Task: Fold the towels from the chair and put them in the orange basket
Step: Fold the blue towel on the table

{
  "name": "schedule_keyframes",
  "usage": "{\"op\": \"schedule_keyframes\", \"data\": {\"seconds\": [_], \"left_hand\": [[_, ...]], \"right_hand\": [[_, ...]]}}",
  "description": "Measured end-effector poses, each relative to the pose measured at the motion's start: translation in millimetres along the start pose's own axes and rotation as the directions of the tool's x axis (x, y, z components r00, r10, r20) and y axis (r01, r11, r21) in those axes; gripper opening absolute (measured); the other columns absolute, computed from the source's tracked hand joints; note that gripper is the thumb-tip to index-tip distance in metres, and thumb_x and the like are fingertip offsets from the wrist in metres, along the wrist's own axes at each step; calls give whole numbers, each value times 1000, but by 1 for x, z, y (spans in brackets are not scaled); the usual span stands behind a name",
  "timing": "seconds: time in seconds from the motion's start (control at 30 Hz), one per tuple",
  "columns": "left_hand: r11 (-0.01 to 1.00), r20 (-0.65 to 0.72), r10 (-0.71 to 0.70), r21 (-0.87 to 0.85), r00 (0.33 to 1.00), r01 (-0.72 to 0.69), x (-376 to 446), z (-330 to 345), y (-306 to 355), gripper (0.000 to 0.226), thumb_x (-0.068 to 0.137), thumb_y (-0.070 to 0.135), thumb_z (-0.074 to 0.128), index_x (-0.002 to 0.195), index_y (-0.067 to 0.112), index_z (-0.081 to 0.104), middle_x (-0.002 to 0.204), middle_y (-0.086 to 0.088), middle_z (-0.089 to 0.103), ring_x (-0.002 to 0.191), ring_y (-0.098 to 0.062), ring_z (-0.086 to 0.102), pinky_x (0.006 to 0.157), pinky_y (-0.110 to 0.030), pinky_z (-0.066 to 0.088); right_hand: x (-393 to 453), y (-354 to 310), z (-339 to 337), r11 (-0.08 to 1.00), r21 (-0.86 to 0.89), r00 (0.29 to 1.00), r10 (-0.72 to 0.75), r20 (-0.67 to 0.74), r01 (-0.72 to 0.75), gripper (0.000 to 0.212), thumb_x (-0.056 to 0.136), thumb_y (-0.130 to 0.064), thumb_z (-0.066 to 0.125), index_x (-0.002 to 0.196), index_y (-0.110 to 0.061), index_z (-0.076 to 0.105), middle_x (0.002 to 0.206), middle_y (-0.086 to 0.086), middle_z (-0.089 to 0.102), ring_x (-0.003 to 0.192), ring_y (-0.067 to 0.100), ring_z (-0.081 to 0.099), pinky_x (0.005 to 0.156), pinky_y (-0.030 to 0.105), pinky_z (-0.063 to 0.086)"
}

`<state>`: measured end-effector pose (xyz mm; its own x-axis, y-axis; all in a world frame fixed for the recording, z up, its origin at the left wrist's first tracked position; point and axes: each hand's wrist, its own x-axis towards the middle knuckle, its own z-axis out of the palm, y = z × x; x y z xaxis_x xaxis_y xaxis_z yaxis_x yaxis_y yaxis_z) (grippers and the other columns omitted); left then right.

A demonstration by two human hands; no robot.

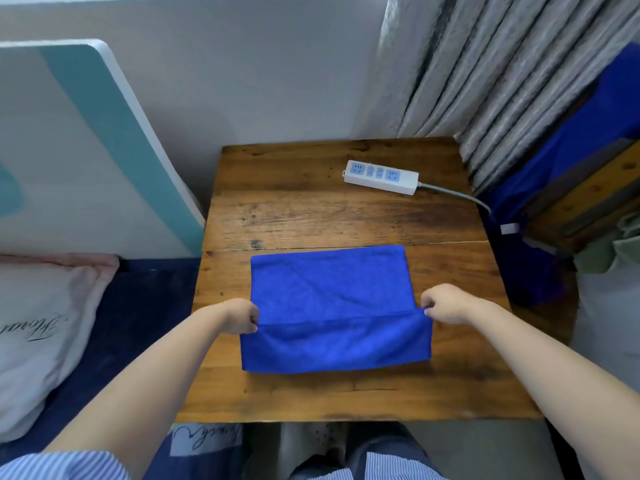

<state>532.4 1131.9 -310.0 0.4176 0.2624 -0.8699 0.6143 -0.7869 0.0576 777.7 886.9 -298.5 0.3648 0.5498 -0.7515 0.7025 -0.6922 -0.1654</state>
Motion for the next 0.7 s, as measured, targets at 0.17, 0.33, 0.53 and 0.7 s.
{"op": "schedule_keyframes", "data": {"seconds": [0.17,0.33,0.53,0.7], "left_hand": [[943,-221,-146,-325,964,69,18,-30,-8,19,96,18,45,77,14,46,84,-2,49,83,-19,45,60,-23,34],[776,-452,-373,-631,810,4,37,-46,-10,12,95,12,45,92,7,55,96,-10,59,85,-21,49,68,-27,36],[700,-501,-522,-714,690,12,79,-44,0,21,95,10,43,106,1,59,111,-16,61,100,-30,54,82,-35,43],[691,-512,-559,-723,652,25,107,-36,-4,21,95,8,42,106,-1,58,112,-19,58,103,-33,53,85,-37,42]], "right_hand": [[40,11,-27,915,398,964,43,-261,67,23,87,-4,52,68,-16,50,81,7,54,80,20,47,61,25,35],[73,14,-33,783,613,931,137,-338,107,11,90,-3,49,79,-6,50,82,11,53,80,22,47,70,25,31],[116,5,-23,730,679,888,259,-380,77,17,95,-5,42,104,2,54,88,12,51,81,24,47,58,24,21],[143,1,-11,712,700,866,319,-384,48,25,97,-5,35,115,7,47,114,26,55,106,35,50,67,21,24]]}}
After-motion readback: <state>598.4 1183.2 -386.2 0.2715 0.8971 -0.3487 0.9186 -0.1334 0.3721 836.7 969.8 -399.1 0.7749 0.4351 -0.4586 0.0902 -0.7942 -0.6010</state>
